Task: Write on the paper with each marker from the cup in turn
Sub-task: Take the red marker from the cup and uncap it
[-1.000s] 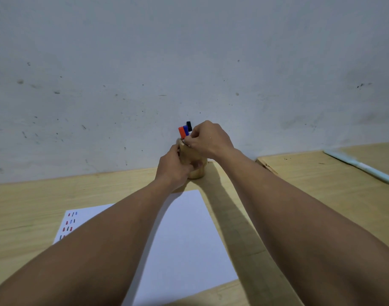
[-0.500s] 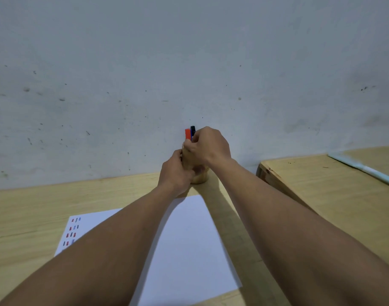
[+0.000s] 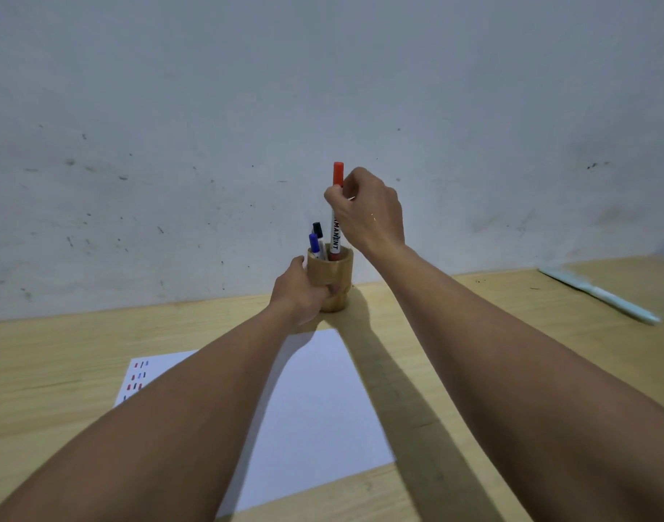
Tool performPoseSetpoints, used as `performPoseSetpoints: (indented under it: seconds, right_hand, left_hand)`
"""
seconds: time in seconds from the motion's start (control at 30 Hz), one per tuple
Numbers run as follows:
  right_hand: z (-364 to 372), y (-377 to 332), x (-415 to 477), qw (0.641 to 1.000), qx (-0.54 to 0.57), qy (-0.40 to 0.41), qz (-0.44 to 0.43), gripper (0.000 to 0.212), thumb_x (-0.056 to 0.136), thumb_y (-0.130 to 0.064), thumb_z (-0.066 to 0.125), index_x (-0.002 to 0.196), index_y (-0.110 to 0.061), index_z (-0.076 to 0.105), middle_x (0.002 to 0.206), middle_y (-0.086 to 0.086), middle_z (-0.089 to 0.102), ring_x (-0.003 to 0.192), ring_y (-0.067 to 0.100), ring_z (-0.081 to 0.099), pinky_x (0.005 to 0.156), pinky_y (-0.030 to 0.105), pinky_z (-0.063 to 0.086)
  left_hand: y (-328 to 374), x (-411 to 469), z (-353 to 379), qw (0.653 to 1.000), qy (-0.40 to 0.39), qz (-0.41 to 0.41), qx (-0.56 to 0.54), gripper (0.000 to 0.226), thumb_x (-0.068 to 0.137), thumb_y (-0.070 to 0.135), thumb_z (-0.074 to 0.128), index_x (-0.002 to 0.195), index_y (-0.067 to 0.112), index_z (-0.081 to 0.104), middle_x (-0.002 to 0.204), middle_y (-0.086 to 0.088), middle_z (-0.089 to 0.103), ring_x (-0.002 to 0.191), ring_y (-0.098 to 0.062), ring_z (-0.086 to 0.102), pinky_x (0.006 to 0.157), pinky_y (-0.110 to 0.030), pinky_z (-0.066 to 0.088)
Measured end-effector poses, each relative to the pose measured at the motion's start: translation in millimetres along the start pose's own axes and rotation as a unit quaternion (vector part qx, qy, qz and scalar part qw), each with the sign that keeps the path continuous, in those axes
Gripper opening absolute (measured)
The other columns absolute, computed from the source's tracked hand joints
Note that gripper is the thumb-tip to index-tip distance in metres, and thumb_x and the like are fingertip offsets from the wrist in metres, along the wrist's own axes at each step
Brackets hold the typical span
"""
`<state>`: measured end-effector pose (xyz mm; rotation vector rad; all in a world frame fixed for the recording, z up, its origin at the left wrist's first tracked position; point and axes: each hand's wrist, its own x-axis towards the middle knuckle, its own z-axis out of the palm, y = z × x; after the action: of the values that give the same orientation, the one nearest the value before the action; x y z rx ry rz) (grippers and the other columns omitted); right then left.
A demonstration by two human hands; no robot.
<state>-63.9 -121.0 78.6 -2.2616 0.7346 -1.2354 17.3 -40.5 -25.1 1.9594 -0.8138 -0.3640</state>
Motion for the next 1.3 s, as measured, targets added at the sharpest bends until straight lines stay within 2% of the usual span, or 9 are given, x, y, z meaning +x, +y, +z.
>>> performPoseSetpoints:
  seconds: [0.2, 0.37, 0.47, 0.7, 0.83, 0.93, 1.13, 1.23, 1.3]
  right_hand:
    - [-25, -32, -13, 0.997, 0.050, -0.047, 0.021, 0.023, 0.094, -0.033, 0.049, 0.095, -0.012, 0.059, 0.084, 0.006, 0.072, 0.072, 0.024, 0.062, 0.067, 0.038, 0.050]
    - [-30, -63, -36, 0.985, 0.113, -0.125, 0.032, 0.023, 0.100, -0.031, 0.047, 0.104, -0.012, 0.059, 0.087, 0.000, 0.069, 0.079, 0.016, 0.067, 0.077, 0.040, 0.057]
    - [-28, -79, -54, 0.977, 0.121, -0.174, 0.024, 0.026, 0.101, -0.035, 0.050, 0.106, -0.014, 0.063, 0.089, 0.000, 0.071, 0.068, 0.015, 0.059, 0.066, 0.035, 0.050]
    - [-34, -118, -88, 0.950, 0.166, -0.263, -0.006, 0.029, 0.104, -0.038, 0.052, 0.107, -0.013, 0.066, 0.083, 0.003, 0.068, 0.069, 0.015, 0.063, 0.062, 0.033, 0.046]
    - [-41, -136, -95, 0.948, 0.139, -0.287, -0.007, 0.027, 0.101, -0.040, 0.056, 0.105, -0.018, 0.070, 0.085, 0.000, 0.070, 0.065, 0.014, 0.058, 0.053, 0.026, 0.043]
    - [-46, -145, -96, 0.934, 0.154, -0.323, 0.023, 0.019, 0.098, -0.027, 0.058, 0.109, -0.015, 0.068, 0.090, 0.004, 0.072, 0.070, 0.017, 0.060, 0.060, 0.031, 0.046]
    - [-55, -154, -99, 0.840, 0.321, -0.414, 0.138, 0.014, 0.093, -0.006, 0.060, 0.094, -0.019, 0.061, 0.095, 0.006, 0.073, 0.069, 0.014, 0.063, 0.062, 0.028, 0.046]
    - [-60, -155, -102, 0.781, 0.412, -0.439, 0.169, 0.014, 0.095, -0.030, 0.063, 0.099, -0.018, 0.069, 0.101, 0.008, 0.069, 0.072, 0.015, 0.061, 0.067, 0.029, 0.045]
    - [-59, -155, -106, 0.724, 0.496, -0.434, 0.203, 0.061, 0.081, -0.065, 0.066, 0.111, -0.012, 0.072, 0.105, 0.012, 0.068, 0.079, 0.019, 0.063, 0.071, 0.033, 0.045]
  left_hand:
    - [19, -27, -50, 0.999, 0.044, -0.015, -0.003, 0.085, 0.086, 0.023, 0.076, 0.155, 0.018, 0.028, 0.152, -0.012, 0.042, 0.132, -0.031, 0.048, 0.102, -0.039, 0.047]
    - [31, -60, -103, 0.994, 0.103, 0.011, -0.030, 0.044, 0.090, 0.022, 0.068, 0.133, 0.019, 0.057, 0.125, -0.004, 0.062, 0.109, -0.025, 0.062, 0.088, -0.032, 0.051]
    - [37, -78, -133, 0.982, 0.144, 0.003, -0.119, 0.024, 0.093, 0.023, 0.057, 0.114, 0.021, 0.068, 0.113, -0.004, 0.070, 0.089, -0.020, 0.064, 0.077, -0.032, 0.051]
    - [59, -126, -185, 0.964, 0.096, -0.020, -0.247, 0.026, 0.097, 0.040, 0.056, 0.114, 0.025, 0.067, 0.107, 0.001, 0.073, 0.092, -0.017, 0.069, 0.071, -0.031, 0.056]
    - [64, -140, -207, 0.962, 0.077, -0.006, -0.263, 0.020, 0.097, 0.033, 0.061, 0.111, 0.023, 0.072, 0.107, 0.002, 0.074, 0.095, -0.016, 0.068, 0.070, -0.030, 0.055]
    - [64, -148, -219, 0.966, 0.058, 0.004, -0.251, 0.016, 0.096, 0.019, 0.066, 0.108, 0.016, 0.075, 0.106, -0.001, 0.072, 0.093, -0.016, 0.068, 0.070, -0.028, 0.056]
    - [59, -157, -237, 0.963, 0.078, 0.006, -0.259, 0.016, 0.097, 0.012, 0.064, 0.108, 0.007, 0.073, 0.101, -0.007, 0.070, 0.084, -0.014, 0.067, 0.066, -0.026, 0.060]
    - [57, -161, -241, 0.958, 0.076, 0.006, -0.275, 0.014, 0.098, 0.014, 0.062, 0.107, 0.010, 0.072, 0.099, -0.005, 0.070, 0.084, -0.013, 0.066, 0.068, -0.027, 0.060]
    - [56, -162, -245, 0.956, 0.077, 0.007, -0.283, 0.015, 0.099, 0.014, 0.061, 0.107, 0.009, 0.072, 0.099, -0.005, 0.070, 0.084, -0.013, 0.066, 0.069, -0.027, 0.061]
